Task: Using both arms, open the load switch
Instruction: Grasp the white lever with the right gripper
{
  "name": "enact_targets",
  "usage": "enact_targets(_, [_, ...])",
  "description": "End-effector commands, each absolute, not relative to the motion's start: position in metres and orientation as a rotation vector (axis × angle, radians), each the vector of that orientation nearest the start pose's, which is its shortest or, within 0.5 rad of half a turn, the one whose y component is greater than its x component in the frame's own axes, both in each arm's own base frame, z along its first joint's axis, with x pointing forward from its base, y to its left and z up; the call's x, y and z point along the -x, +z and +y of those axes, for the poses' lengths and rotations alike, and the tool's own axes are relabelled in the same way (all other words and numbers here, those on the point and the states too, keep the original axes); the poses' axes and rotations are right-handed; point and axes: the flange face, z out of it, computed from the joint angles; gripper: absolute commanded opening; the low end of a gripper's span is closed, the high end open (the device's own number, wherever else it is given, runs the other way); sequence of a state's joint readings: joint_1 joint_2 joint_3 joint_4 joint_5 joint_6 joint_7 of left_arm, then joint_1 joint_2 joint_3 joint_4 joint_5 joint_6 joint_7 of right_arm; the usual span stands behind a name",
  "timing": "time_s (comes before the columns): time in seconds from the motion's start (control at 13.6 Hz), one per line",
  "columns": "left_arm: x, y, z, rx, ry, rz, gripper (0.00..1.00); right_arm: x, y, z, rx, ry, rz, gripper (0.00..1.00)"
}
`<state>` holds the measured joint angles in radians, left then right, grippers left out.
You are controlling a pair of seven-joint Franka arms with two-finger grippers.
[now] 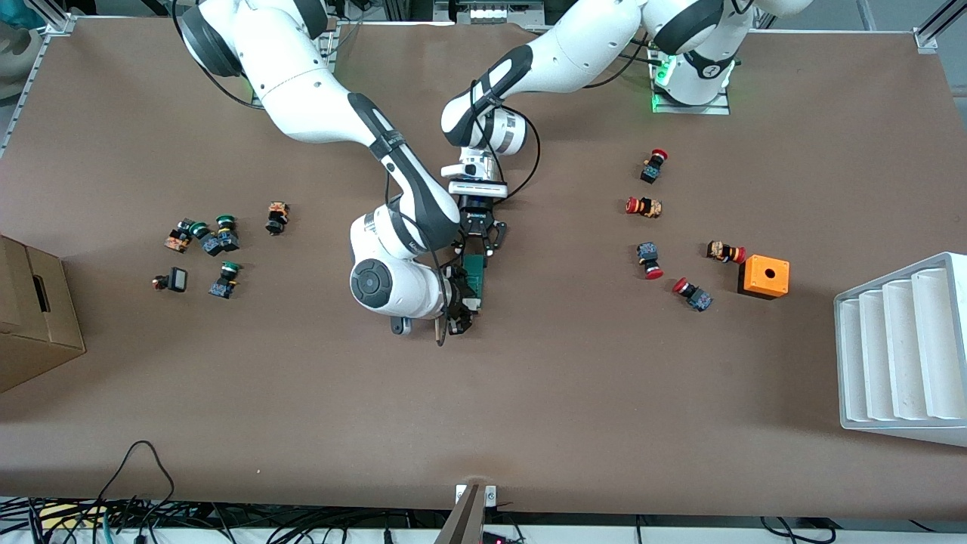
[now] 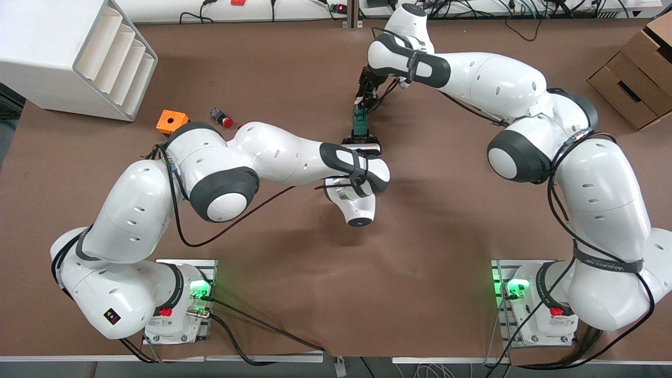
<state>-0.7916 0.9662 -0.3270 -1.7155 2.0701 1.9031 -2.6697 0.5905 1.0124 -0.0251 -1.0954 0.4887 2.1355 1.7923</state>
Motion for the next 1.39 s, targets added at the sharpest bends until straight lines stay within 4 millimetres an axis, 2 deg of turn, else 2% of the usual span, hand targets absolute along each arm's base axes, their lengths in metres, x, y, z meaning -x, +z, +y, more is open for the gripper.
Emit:
enact_targets(0.0, [-0.352, 0.053, -0.543, 2.616, -1.904, -0.124, 0.38, -0.634, 0.19, 0.451, 2.169, 0.56, 1.984, 0.33])
enact_targets(0.15, [-0.352, 0.053, -0.543, 2.616, -1.904, -0.124, 0.38, -0.633, 0.195, 0.454, 2.171, 0.561, 1.975, 0.3])
enact_targets(0.44, [-0.352, 0.053, -0.543, 2.616, -1.904, -0.124, 0.38, -0.63, 0.205, 0.456, 2.167, 0.562, 1.97, 0.29])
enact_targets(0.81, [-0.353, 0.053, -0.544, 2.615, -1.905, -0.123, 0.37, -0.622, 0.207, 0.453, 2.183, 0.568, 1.978, 0.29])
enact_targets(1.32, [-0.353, 0.053, -0.544, 2.615, -1.907, -0.126, 0.37, -0.615, 0.225, 0.456, 2.197, 0.568, 1.954, 0.29])
